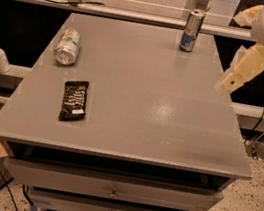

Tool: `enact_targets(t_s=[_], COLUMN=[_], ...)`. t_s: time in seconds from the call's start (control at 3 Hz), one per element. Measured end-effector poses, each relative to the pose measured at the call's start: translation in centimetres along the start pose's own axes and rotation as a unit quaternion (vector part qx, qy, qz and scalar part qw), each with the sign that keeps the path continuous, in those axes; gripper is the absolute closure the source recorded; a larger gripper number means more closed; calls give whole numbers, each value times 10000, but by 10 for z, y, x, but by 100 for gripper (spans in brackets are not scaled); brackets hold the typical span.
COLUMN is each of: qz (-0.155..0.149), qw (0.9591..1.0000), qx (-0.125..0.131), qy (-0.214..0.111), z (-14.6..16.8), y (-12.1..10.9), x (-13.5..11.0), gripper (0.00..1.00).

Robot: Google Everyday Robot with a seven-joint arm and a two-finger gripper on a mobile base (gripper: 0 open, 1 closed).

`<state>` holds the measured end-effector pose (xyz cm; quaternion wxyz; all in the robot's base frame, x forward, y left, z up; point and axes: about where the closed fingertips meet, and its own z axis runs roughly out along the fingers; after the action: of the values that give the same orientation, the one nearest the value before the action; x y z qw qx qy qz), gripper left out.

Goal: Knock redbull can over

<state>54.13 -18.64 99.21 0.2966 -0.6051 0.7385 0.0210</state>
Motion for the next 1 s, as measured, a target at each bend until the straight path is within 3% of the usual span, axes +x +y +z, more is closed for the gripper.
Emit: enact_targets(t_s=[0.33,0.67,1.0], qz=[-18,211,520], qw=[9999,9997,9975], qx=[88,80,269], qy=[-50,-92,-392], z=[-6,4,14], y=[-5,-3,-22], x=[-4,-2,-2], gripper=[0,0,0])
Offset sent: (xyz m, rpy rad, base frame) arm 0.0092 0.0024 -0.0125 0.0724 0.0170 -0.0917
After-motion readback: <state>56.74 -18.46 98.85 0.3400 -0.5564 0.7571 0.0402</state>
